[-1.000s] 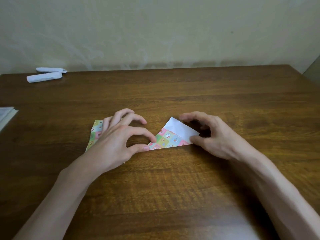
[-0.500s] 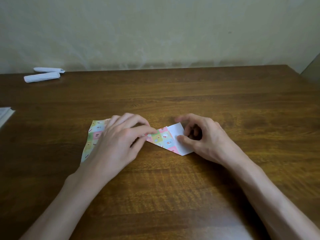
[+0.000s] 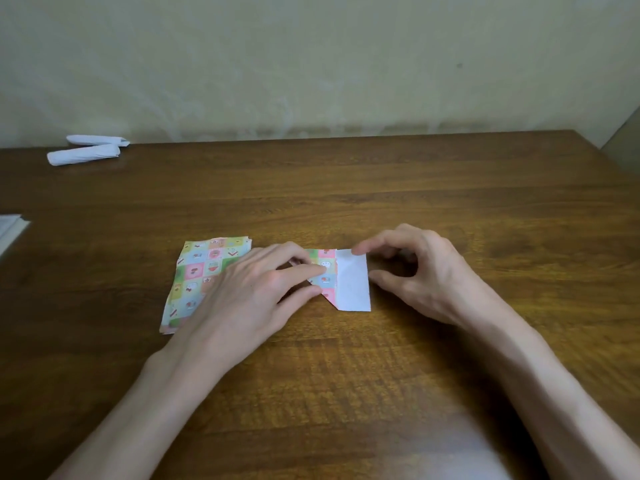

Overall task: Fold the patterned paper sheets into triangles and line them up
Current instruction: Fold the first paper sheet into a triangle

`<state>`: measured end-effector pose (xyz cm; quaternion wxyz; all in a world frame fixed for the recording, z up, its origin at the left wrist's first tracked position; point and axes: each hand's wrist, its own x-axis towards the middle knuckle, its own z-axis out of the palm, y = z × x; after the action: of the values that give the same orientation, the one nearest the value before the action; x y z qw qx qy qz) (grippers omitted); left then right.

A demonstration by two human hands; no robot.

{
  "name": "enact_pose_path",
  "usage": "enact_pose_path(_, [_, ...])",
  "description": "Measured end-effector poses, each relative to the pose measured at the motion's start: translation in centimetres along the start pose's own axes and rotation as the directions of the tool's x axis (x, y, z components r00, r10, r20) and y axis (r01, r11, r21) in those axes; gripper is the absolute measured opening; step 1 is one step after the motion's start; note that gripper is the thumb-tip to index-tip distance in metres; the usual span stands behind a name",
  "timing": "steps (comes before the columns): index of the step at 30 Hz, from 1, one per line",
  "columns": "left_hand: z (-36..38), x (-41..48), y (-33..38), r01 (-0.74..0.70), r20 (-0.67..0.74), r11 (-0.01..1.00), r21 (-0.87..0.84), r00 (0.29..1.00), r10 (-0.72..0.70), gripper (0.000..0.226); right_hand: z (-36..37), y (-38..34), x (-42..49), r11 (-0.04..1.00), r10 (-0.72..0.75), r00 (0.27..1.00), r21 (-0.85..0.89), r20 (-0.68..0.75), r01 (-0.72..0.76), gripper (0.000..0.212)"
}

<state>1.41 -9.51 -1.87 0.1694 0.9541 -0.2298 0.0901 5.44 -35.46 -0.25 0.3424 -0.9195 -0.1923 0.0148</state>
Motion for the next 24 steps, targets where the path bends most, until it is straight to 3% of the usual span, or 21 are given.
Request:
enact_pose_path(8, [-0.3, -0.2, -0.8, 0.059, 0.015, 0.998, 0.003, 0.998, -0.059, 0.042, 0.5, -0.5, 0.0, 0.981, -0.193, 0.981, -0.01, 0.015, 0.193, 0.017])
enact_pose_path(15, [-0.3, 0.0, -0.6, 0.112, 0.038, 0.993, -0.034, 0.993, -0.111, 0.047, 1.4, -0.9, -0.1, 0.952, -0.299, 0.952, -0.054, 0.06, 0.302, 0.018])
enact_pose_path(20, [-0.1, 0.0, -0.5, 0.133, 0.038, 0.99, -0.04, 0.991, -0.131, 0.043, 1.2, -1.1, -0.1, 0.952, -0.294, 0.955, -0.078, 0.041, 0.296, 0.022])
enact_pose_path(24, [0.2, 0.0, -0.8, 0.192, 0.061, 0.978, -0.079, 0.98, -0.187, 0.042, 1.3, -0.7, -0.1, 0.951, -0.289, 0.949, -0.074, 0.126, 0.3, 0.024])
